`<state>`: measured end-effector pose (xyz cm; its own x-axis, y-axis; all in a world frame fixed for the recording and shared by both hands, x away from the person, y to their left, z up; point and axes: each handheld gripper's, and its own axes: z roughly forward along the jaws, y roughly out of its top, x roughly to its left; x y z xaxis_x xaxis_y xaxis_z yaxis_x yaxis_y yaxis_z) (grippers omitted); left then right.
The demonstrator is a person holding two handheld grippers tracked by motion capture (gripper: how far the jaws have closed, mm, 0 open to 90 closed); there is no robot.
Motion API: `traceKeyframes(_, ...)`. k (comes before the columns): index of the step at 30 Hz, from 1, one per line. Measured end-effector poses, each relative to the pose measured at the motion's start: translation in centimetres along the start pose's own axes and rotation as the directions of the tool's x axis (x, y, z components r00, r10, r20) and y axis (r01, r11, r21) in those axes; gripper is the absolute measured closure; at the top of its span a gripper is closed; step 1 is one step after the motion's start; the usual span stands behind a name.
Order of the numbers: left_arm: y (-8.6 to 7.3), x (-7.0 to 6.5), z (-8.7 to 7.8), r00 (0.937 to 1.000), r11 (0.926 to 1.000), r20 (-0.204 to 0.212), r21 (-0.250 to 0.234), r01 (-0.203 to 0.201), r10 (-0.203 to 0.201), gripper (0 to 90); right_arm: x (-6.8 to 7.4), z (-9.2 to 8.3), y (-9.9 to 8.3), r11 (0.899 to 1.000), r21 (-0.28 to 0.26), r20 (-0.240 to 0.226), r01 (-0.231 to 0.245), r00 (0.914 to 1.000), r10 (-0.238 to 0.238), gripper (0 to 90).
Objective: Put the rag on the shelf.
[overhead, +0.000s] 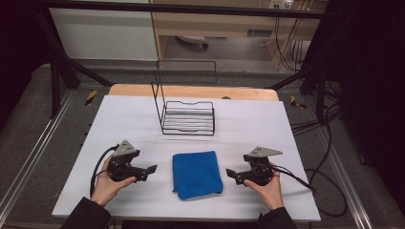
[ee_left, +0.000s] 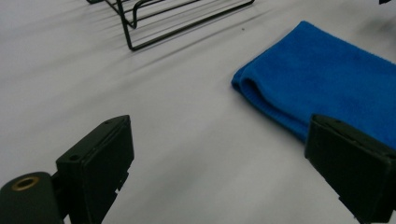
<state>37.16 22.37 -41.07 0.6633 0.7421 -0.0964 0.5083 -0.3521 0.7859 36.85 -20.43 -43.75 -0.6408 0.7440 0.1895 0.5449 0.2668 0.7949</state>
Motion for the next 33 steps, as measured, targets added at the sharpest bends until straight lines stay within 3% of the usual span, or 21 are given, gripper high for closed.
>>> traceKeyframes(6,2.2,-1.3,1.5,1.0000,1.0000,-0.006,0.001,-0.002,0.002,10.5,0.1,-0.1,-0.1,1.000,-0.009,0.004,0.009,1.0000,-0.009,3.7)
traceKeyframes(14,4.2,-2.4,4.0,0.9987,0.9994,-0.050,0.036,0.004,-0.002,15.5,0.1,0.0,-0.2,1.000,0.004,0.015,0.017,0.9997,-0.017,3.6)
traceKeyframes(21,3.9,-2.5,6.6,0.9968,0.9949,-0.077,0.097,0.029,-0.022,21.9,0.2,0.1,-0.3,1.000,0.010,0.017,0.012,0.9998,-0.012,3.6)
traceKeyframes(25,3.3,-2.3,7.8,0.9971,0.9904,-0.067,0.131,0.045,-0.036,30.7,0.2,0.3,-0.3,1.000,0.017,0.017,0.009,0.9998,-0.010,3.7)
traceKeyframes(30,3.1,-2.6,8.8,0.9976,0.9898,-0.037,0.128,0.062,-0.058,45.6,0.2,0.3,-0.3,1.000,0.015,0.011,0.009,0.9999,-0.009,4.0)
traceKeyframes(33,3.0,-2.9,9.4,0.9983,0.9882,-0.037,0.145,0.050,-0.046,52.4,0.2,0.3,-0.4,1.000,0.018,0.005,0.013,0.9999,-0.013,4.2)
